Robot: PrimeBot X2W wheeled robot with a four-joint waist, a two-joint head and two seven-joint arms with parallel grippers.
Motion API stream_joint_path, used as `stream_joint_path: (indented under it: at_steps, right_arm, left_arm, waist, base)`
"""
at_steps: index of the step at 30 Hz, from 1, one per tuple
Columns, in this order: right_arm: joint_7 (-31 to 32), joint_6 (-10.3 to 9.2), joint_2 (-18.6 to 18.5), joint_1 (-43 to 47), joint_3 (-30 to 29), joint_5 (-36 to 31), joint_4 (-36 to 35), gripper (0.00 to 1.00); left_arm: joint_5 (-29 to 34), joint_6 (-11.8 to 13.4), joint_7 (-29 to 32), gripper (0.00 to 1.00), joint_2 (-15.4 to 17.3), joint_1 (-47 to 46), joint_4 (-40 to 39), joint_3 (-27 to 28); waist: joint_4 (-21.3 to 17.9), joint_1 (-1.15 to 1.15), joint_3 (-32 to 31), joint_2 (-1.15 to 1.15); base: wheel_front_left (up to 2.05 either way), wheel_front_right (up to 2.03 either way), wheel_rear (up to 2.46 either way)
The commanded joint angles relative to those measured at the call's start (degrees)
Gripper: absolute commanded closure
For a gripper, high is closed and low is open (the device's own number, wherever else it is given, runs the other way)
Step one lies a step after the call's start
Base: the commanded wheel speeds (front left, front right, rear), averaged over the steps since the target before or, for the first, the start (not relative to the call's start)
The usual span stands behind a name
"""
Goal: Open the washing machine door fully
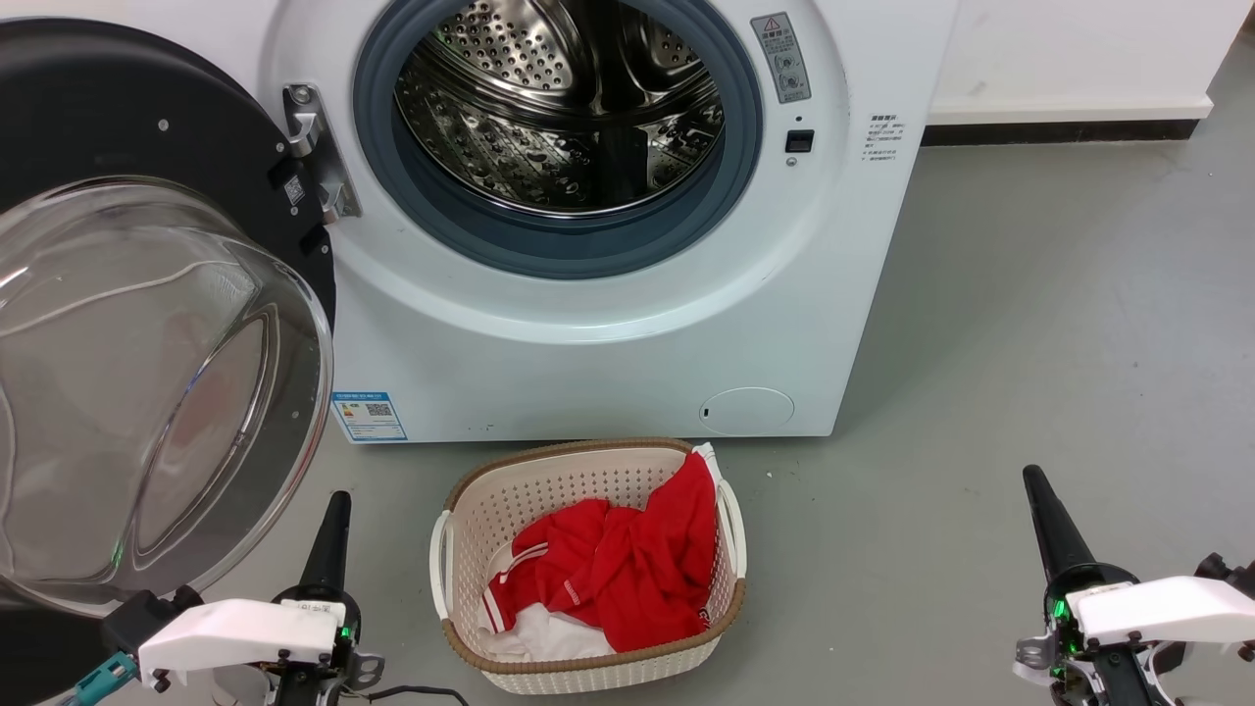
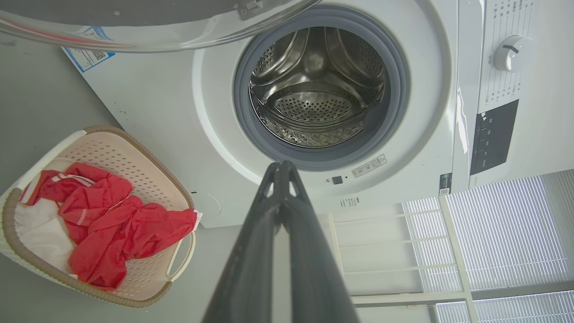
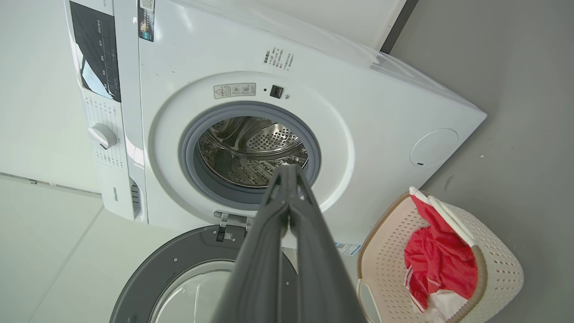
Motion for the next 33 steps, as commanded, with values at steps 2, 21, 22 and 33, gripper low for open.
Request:
stream_joint_path:
  at_steps: [2,21,22,33]
  right_arm:
    - [0.39,0.01,-0.26,-1.25,-0.28,1.90,-0.14,1.00]
    - [2.31,0.01,-0.04,-2.24,-1.34,11.02,0.68,1.00]
    - [2.43,0.01,-0.03,-2.28,-1.38,11.48,0.73,1.00]
    - [3.49,0.00,0.12,-2.97,-1.96,16.09,1.18,1.00]
  left_arm:
    - [-1.64,-0.30,0.45,1.00,-0.02,-1.30,-0.11,0.37]
    - [-10.38,-1.10,2.72,1.00,-0.58,-2.05,0.28,1.09]
    - [-10.79,-1.15,2.89,1.00,-0.61,-2.10,0.29,1.14]
    - [-15.26,-1.49,4.04,1.00,-0.90,-2.59,0.48,1.57]
  waist:
    - [-0.01,-0.01,0.01,0.00]
    - [-0.14,-0.01,0.10,0.00]
    - [-0.15,-0.01,0.10,0.00]
    - [-0.22,-0.01,0.15,0.00]
  base:
    - [0.00,0.00,0.00]
    - [0.00,0.00,0.00]
    - [0.00,0.00,0.00]
    - [0.00,0.00,0.00]
